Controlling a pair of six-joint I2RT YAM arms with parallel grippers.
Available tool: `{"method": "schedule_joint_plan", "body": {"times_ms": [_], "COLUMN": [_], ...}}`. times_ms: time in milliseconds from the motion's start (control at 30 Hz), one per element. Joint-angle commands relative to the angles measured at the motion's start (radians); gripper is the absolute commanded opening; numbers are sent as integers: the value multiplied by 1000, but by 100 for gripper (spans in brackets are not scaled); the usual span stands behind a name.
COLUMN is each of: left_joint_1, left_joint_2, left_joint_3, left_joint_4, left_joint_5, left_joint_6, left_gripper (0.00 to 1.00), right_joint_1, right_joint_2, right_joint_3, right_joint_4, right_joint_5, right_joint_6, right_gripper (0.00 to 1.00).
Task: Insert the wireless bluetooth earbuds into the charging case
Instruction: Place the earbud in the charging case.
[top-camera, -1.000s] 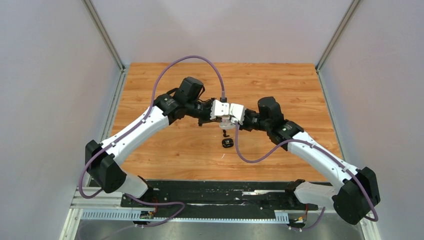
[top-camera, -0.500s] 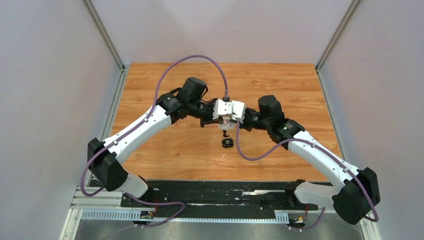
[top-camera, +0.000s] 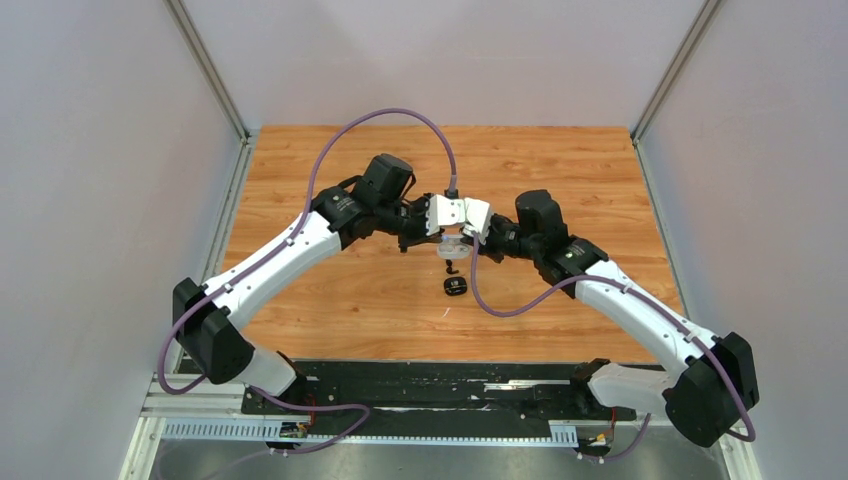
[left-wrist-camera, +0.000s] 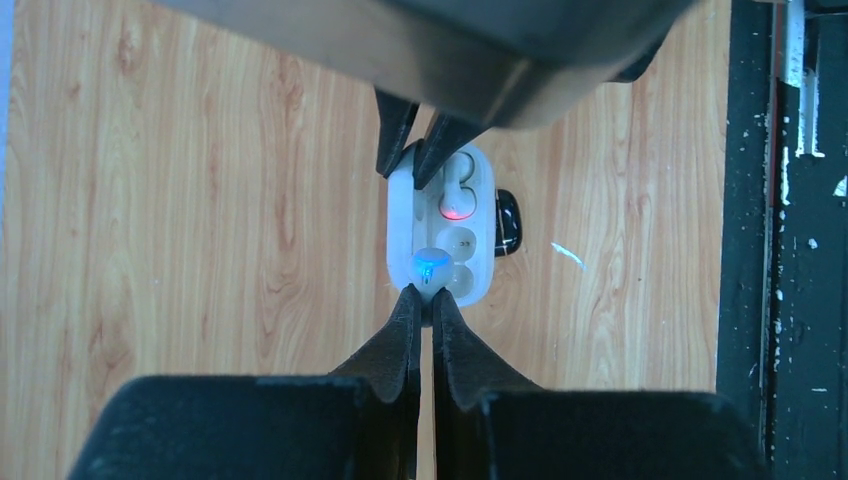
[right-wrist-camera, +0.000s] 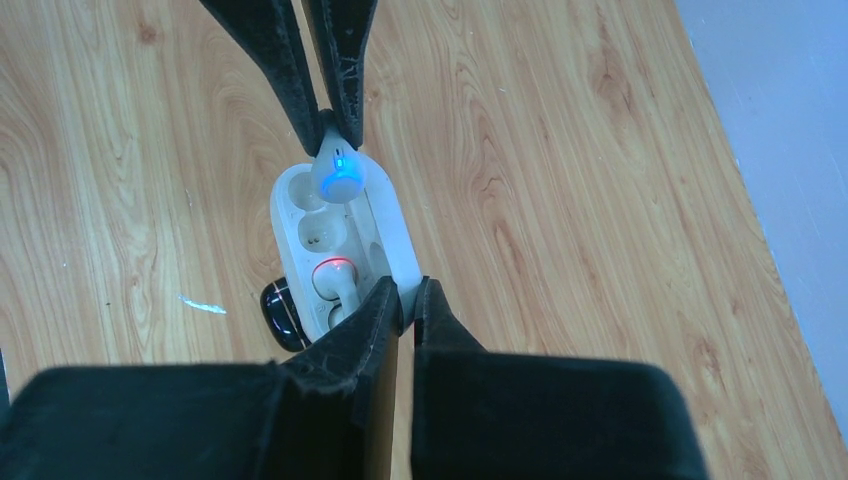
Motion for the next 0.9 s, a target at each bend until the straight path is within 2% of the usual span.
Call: {"method": "schedule_joint_plan", "body": {"times_ms": [0, 300, 433, 633, 867], "left_joint_1": [-37, -43, -42, -42, -43], "left_joint_2": [-2, -52, -127, -182, -166], "left_joint_3": [-4, -51, -147, -212, -196], "left_joint_4": [1, 80, 169, 246, 233], "left_joint_5": [-82, -114, -106, -79, -146], "left_joint_6": [-34, -144, -129, -93, -33], "left_gripper": [0, 0, 0, 0, 0], "right_joint_1": [11, 10, 10, 10, 10], "right_joint_2": [7, 21, 4, -11, 2], "right_joint_3": [74, 87, 64, 43, 60], "right_joint_4": [67, 94, 104, 120, 117], "right_joint_5": [-6, 8, 6, 10, 5], "right_joint_6": [47, 136, 139, 157, 163], "right_gripper": [0, 0, 0, 0, 0]}}
